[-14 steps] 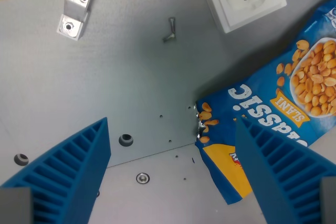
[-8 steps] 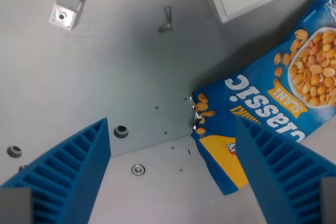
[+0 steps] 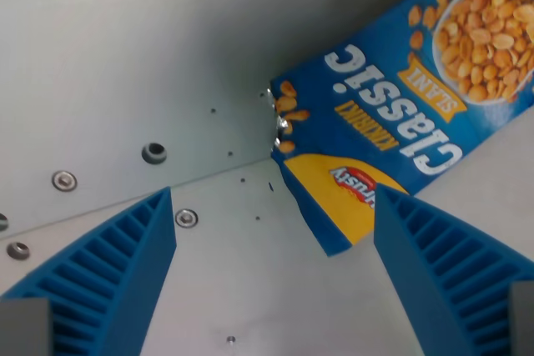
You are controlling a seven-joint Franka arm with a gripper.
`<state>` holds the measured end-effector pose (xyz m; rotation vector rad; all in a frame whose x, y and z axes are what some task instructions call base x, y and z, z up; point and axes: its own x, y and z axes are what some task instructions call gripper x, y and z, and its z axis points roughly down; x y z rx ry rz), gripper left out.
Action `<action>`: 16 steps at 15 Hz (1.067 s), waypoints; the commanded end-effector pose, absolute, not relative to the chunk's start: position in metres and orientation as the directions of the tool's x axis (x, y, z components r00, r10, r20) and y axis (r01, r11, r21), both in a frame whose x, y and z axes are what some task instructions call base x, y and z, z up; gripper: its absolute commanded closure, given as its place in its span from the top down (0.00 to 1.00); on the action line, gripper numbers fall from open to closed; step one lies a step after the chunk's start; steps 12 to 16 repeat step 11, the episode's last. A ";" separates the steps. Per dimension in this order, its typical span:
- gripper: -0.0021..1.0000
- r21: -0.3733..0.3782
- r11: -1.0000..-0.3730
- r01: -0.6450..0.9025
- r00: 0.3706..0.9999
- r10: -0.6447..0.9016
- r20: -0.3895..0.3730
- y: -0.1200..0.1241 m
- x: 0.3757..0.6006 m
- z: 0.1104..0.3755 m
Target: Move in base negative x
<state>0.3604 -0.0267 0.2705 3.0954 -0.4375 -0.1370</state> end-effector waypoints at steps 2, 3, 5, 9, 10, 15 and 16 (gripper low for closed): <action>1.00 0.005 -0.964 -0.267 0.964 -0.267 -0.006 -0.036 0.327 0.275; 1.00 0.005 -0.964 -0.267 0.964 -0.267 -0.006 -0.038 0.321 0.274; 1.00 0.005 -0.964 -0.267 0.964 -0.267 -0.006 -0.040 0.310 0.272; 1.00 0.005 -0.964 -0.267 0.964 -0.267 -0.006 -0.046 0.288 0.268; 1.00 0.005 -0.964 -0.267 0.964 -0.267 -0.006 -0.047 0.282 0.267; 1.00 0.005 -0.964 -0.267 0.964 -0.267 -0.006 -0.049 0.277 0.266; 1.00 0.005 -0.964 -0.267 0.964 -0.267 -0.006 -0.049 0.277 0.266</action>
